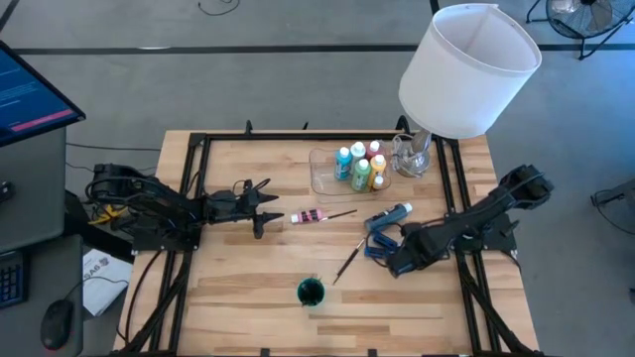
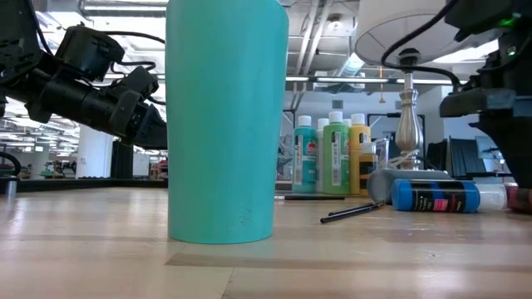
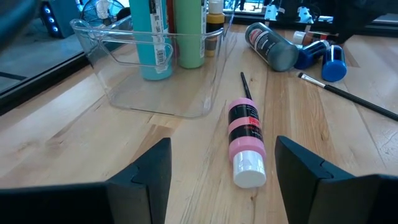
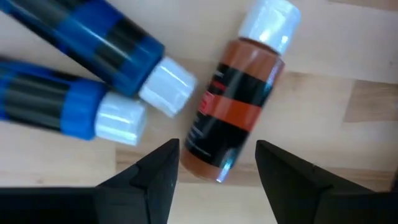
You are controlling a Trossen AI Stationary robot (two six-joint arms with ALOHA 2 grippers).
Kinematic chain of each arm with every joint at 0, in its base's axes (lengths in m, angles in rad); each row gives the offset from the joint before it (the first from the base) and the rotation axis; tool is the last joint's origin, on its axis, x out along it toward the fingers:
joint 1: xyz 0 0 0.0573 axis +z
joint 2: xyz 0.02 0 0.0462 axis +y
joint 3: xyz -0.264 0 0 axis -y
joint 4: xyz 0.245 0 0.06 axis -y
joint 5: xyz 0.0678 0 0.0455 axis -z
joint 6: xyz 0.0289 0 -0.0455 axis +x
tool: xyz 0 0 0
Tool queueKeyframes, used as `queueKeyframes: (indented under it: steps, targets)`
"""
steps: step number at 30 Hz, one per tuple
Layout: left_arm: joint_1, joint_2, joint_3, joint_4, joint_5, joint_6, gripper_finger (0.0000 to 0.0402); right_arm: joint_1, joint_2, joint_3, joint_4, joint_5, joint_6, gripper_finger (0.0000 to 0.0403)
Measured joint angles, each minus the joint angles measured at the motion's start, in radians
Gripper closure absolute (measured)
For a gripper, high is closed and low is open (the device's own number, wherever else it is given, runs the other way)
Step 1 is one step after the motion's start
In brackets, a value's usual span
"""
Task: Pick & Place Paint Supplies
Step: Put the small orange paint bottle into the transparent bin
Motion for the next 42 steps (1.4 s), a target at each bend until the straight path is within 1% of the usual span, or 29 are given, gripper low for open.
queueKeyframes:
  steps: [6, 15, 18, 22, 25, 35, 38, 42]
  targets:
    - [0.000, 0.000, 0.000, 0.001, 0.000, 0.000, 0.0215, -0.031, 0.000, 0.000, 0.016, 0.006, -0.005, 0.0194]
    - [0.000, 0.000, 0.000, 0.001, 0.000, 0.000, 0.0215, -0.037, 0.000, -0.002, 0.010, 0.004, -0.006, 0.0198]
    - [0.000, 0.000, 0.000, 0.001, 0.000, 0.000, 0.0215, -0.037, 0.000, -0.031, 0.031, -0.014, -0.005, 0.0202]
    - [0.000, 0.000, 0.000, 0.001, 0.000, 0.000, 0.0215, -0.036, 0.000, -0.093, 0.102, -0.031, 0.000, 0.0211]
    - [0.000, 0.000, 0.000, 0.002, 0.000, 0.001, 0.0215, -0.034, 0.000, -0.106, 0.135, -0.031, 0.000, 0.0220]
    - [0.000, 0.000, 0.000, 0.006, 0.000, 0.003, 0.0215, -0.013, 0.000, -0.105, 0.145, -0.027, -0.007, 0.0254]
    - [0.000, 0.000, 0.000, 0.006, 0.000, 0.003, 0.0215, 0.005, 0.000, -0.094, 0.143, -0.028, -0.056, 0.0269]
    - [0.000, 0.000, 0.000, 0.006, 0.000, 0.003, 0.0215, 0.036, -0.006, -0.061, 0.095, -0.008, -0.053, 0.0280]
